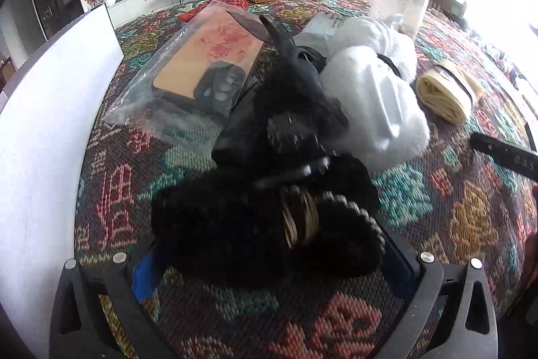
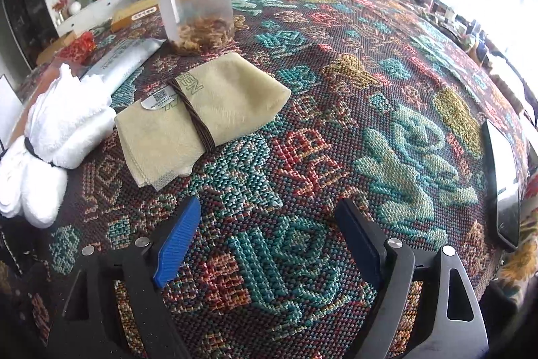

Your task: Organize soft objects

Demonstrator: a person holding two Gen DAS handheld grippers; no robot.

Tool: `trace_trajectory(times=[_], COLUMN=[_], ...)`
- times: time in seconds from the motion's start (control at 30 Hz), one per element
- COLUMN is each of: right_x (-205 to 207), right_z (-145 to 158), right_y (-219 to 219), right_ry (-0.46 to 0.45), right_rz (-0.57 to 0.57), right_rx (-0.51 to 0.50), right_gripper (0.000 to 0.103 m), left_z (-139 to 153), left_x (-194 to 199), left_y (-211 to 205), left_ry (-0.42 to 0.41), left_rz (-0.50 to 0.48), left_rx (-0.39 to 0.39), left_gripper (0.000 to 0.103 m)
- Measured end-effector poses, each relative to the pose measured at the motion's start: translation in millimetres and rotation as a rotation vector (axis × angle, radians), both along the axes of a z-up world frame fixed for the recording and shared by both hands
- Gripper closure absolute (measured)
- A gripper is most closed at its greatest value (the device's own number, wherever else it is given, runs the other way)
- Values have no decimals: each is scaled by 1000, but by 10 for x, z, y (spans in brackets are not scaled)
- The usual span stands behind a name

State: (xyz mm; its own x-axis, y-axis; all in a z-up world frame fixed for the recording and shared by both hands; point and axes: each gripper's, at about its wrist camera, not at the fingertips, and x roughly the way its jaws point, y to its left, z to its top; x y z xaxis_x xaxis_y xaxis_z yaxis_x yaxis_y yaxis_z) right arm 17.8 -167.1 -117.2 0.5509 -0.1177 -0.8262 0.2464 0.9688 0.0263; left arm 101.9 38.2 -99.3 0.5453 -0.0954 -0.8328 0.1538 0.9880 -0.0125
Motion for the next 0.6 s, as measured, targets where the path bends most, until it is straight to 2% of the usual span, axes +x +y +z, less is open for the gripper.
trace_trajectory(times=[0.13,0.6], right_x=[-17,-16], right_z=[-4,-17], right_y=[48,92], right_ry=[-4,-14], right_rz=[-1,-9], right_rx=[-12,-20], right_gripper=[15,13], left_z=[-10,4], left_x=[112,109], left_y=[5,11], left_ry=[-32,-36], left_rz=[7,9], left_rx=[-3,-11], left_gripper=[0,0])
